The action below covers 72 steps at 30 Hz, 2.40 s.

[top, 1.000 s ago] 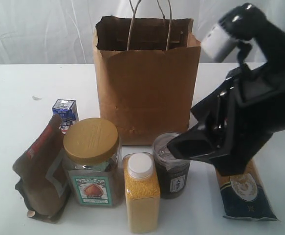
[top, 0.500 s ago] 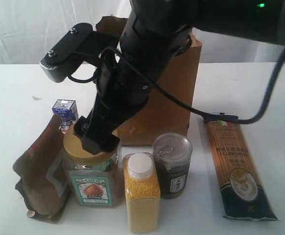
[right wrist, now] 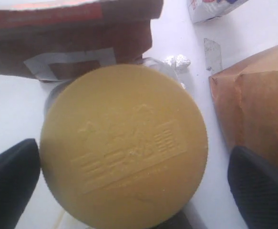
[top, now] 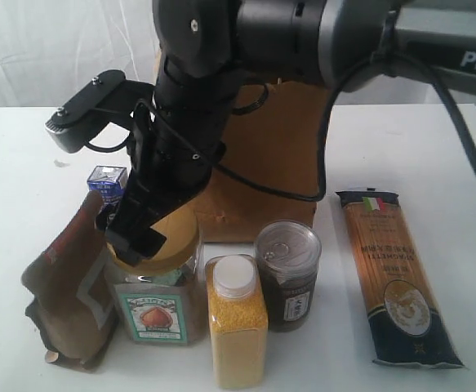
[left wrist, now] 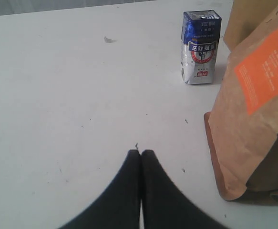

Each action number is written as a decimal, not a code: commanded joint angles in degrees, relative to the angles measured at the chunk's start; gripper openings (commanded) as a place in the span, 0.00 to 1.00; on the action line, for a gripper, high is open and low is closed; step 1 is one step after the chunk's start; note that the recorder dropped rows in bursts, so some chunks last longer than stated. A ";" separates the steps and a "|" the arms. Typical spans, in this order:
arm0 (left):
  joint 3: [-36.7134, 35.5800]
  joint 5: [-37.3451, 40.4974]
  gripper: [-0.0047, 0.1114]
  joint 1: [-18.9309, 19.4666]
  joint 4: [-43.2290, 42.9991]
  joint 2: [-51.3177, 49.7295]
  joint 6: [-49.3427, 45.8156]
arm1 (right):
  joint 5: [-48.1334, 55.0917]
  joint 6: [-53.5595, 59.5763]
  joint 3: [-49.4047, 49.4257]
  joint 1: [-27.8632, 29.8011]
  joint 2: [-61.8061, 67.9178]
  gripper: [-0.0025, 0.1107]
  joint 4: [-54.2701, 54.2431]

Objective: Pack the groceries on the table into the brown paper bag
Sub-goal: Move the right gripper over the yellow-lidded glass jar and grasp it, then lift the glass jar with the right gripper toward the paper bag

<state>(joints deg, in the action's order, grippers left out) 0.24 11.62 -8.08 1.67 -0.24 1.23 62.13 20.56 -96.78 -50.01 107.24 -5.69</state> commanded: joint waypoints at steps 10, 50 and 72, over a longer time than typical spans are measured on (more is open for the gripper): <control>-0.24 -0.02 0.04 0.05 0.03 0.24 0.07 | 0.64 -0.11 -0.82 -0.24 3.13 0.90 -0.41; -0.24 -0.02 0.04 0.05 0.03 0.24 0.07 | -2.12 -2.87 -23.27 -2.04 -12.24 0.02 6.51; -0.24 -0.02 0.04 0.05 0.03 0.24 0.07 | -8.03 -9.82 -29.39 3.69 -6.02 0.02 26.91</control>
<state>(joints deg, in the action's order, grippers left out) 0.24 11.62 -8.08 1.67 -0.24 1.23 56.78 11.52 -125.50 -47.84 100.67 20.33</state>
